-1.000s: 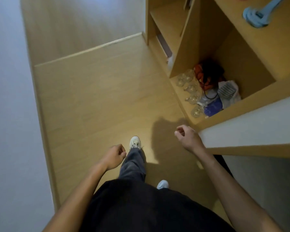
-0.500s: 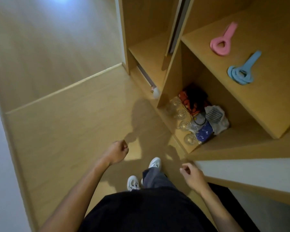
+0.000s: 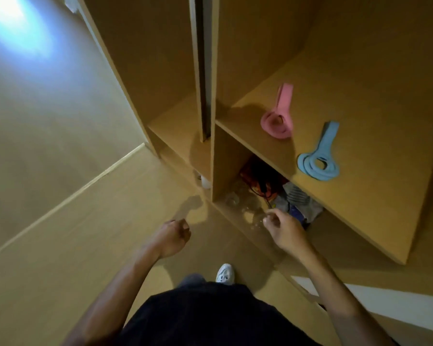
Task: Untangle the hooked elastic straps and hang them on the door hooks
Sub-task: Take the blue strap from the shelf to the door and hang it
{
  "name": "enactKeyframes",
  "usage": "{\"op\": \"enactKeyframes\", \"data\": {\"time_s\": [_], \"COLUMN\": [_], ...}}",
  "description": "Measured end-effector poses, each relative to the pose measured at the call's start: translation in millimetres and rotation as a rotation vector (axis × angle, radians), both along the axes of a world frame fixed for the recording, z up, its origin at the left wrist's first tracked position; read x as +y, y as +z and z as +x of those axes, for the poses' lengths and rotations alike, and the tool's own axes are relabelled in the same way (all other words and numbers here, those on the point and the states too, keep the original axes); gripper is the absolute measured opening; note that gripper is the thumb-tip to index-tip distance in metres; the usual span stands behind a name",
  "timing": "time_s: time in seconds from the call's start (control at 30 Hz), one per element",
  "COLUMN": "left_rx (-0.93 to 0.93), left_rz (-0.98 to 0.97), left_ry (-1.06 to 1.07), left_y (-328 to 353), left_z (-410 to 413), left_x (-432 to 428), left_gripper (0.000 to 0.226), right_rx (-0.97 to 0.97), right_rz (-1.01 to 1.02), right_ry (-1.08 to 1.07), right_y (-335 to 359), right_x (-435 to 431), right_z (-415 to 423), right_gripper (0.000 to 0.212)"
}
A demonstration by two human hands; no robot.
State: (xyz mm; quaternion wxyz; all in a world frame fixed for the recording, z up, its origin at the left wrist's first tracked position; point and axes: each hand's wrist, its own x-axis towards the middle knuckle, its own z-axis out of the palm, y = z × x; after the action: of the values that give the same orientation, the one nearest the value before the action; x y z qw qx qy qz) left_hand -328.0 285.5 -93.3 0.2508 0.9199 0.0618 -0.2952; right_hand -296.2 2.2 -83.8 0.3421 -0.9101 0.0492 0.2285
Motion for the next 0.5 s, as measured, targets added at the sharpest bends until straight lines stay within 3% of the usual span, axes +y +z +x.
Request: {"op": "enactKeyframes", "data": {"time_s": [0.23, 0.33, 0.4, 0.5], "left_rx": [-0.284, -0.375, -0.389, -0.403], "left_rz": [-0.128, -0.184, -0.216, -0.267], "left_ry": [-0.307, -0.458, -0.499, -0.562], "left_y": [28, 43, 53, 59], "left_z": [123, 168, 191, 220], "left_x": [-28, -42, -51, -58], "left_gripper": [0.015, 0.012, 0.015, 0.015], "right_rx": [-0.366, -0.512, -0.516, -0.318], "right_rz": [-0.012, -0.162, -0.319, -0.475], "right_ry": [-0.269, -0.4, -0.486, -0.598], "right_y": [54, 60, 59, 51], "right_x": [-17, -27, -32, -33], "right_z": [82, 113, 133, 158], "right_gripper": [0.024, 0.022, 0.024, 0.042]}}
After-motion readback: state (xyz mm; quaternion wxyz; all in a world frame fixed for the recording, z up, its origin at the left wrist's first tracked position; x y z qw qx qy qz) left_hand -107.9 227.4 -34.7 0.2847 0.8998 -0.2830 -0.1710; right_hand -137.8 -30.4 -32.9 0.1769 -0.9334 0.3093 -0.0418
